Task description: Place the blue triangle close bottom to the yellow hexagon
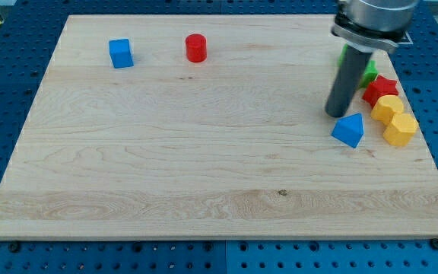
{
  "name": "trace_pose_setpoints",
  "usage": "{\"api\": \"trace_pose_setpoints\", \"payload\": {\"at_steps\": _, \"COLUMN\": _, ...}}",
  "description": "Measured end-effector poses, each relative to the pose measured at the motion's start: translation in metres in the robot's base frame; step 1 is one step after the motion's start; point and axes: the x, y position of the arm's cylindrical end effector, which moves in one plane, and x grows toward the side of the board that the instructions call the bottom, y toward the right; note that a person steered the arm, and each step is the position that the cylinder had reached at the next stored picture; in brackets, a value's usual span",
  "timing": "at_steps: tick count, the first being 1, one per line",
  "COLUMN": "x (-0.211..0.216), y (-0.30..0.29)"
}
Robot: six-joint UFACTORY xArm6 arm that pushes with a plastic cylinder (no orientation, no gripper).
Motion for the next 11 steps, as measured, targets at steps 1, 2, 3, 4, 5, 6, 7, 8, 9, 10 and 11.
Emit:
{"api": "trace_pose_setpoints", "payload": {"at_steps": 1, "x": 0.028, "y": 0.015}}
{"api": "trace_pose_setpoints", "payload": {"at_steps": 2, "x": 0.039, "y": 0.015}}
{"api": "trace_pose_setpoints", "payload": {"at_steps": 3, "x": 0.039, "y": -0.022}}
{"api": "trace_pose_setpoints", "payload": {"at_steps": 4, "x": 0.04, "y": -0.057}}
{"api": "trace_pose_setpoints", "payload": {"at_steps": 5, "x": 0.057, "y": -0.058}}
{"api": "trace_pose_setpoints", "payload": {"at_steps": 6, "x": 0.073, "y": -0.04}}
{"api": "trace_pose_setpoints", "payload": {"at_steps": 7, "x": 0.074, "y": -0.014}}
{"api": "trace_pose_setpoints", "payload": {"at_steps": 8, "x": 0.074, "y": 0.012}}
{"api": "trace_pose_setpoints", "payload": {"at_steps": 9, "x": 0.074, "y": 0.033}}
{"api": "trace_pose_setpoints", "payload": {"at_steps": 10, "x": 0.076, "y": 0.04}}
{"api": "trace_pose_setpoints", "payload": {"at_steps": 11, "x": 0.085, "y": 0.039}}
